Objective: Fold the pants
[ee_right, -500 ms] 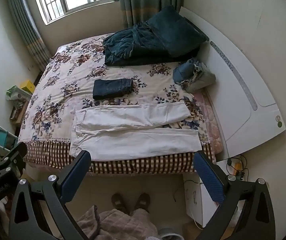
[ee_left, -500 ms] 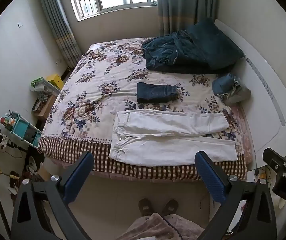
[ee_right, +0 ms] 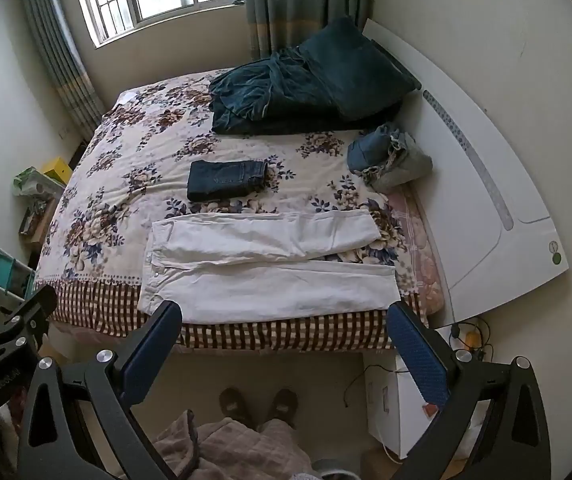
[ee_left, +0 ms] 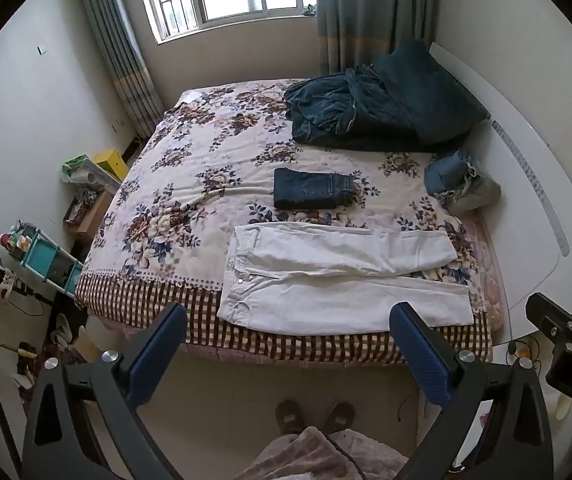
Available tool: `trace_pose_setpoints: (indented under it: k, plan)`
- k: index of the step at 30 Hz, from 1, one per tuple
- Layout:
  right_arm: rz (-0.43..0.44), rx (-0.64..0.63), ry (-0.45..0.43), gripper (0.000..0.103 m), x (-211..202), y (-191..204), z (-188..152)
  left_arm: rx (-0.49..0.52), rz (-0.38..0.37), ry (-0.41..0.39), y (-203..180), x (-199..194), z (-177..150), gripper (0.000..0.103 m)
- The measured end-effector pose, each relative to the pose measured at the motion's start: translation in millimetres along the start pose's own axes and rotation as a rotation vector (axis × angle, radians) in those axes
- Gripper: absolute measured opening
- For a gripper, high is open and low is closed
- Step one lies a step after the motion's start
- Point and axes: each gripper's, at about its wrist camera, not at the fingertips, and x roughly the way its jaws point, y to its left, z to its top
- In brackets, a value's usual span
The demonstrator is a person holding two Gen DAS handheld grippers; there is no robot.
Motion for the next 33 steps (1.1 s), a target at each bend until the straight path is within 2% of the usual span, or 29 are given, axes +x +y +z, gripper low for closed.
trace_pose_setpoints:
  k: [23,33]
  plan:
    - [-0.002,-0.014,-0.005,0.103,-3,6,1,0.004,-0.007,-0.026,12,-12,7,0.103]
    - [0.006,-0.017,-0.007,0.103,-4,4,3,0.004,-0.003,-0.027,6,-13,8,0.103]
